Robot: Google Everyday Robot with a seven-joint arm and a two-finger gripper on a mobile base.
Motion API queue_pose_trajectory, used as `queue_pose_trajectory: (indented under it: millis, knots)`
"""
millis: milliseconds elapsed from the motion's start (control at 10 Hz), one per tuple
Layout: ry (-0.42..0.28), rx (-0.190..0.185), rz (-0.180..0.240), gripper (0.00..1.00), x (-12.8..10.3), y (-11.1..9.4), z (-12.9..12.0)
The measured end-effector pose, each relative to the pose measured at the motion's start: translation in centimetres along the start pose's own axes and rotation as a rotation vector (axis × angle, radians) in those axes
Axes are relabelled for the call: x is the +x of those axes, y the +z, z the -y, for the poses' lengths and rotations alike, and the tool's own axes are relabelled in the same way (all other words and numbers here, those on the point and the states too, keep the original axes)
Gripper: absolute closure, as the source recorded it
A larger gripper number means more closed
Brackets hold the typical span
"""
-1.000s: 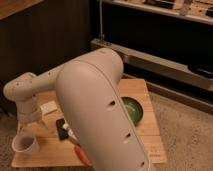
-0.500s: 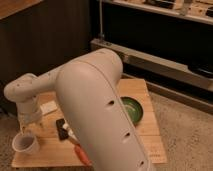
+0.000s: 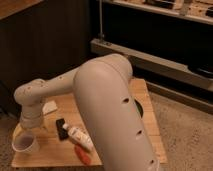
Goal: Place the ceramic cup in the ceramic bowl
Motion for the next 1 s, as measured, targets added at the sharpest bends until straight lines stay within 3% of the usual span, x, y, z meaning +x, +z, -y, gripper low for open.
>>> queue_pose_trajectory:
  millis: [200, 400, 1000]
  knots:
    - [-0.037, 0.053, -0.035, 0.2, 0.1, 0.9, -0.7]
    - [-0.033, 0.089, -0.045, 0.2, 0.2, 0.7, -0.4]
    - [0.021, 0.078, 0.003, 0.2, 0.4, -0.1, 1.2]
